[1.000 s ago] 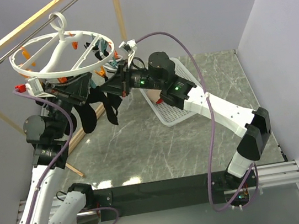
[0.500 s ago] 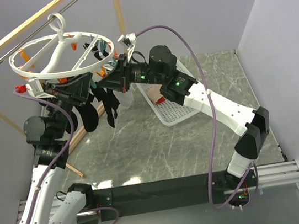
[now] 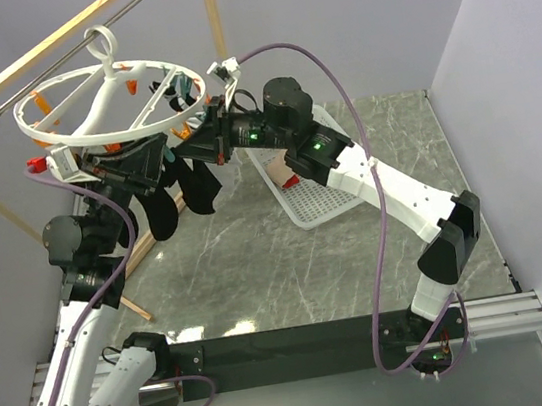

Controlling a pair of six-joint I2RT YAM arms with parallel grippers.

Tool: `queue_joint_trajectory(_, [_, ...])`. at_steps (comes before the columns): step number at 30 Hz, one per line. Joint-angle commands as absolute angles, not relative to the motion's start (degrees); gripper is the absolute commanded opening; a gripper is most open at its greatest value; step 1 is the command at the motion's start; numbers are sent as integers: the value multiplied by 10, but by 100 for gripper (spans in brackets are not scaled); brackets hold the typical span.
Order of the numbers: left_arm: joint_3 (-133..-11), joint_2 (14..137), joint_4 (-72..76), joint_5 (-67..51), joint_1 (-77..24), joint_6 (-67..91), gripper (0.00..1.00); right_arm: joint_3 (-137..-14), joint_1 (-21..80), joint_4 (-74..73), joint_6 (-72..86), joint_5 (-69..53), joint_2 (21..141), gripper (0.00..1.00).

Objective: Clip the socks to the hanger
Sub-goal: Clamp the sock onto the hanger.

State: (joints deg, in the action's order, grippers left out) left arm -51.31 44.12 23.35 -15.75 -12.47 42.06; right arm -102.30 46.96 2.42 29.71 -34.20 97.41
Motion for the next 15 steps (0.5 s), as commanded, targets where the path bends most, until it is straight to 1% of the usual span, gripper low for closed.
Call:
queue_joint_trajectory(1, [-507, 426, 279, -180, -127, 417, 4, -1019, 466, 61, 295, -357, 959, 0])
queue_joint_trajectory(8, [-497, 422, 281, -166, -127, 417, 4, -1033, 466, 67, 307, -366, 958, 0])
queue_joint_trajectory(15, [-494, 419, 283, -156, -127, 413, 4, -1007, 465, 75, 313, -363, 945, 0])
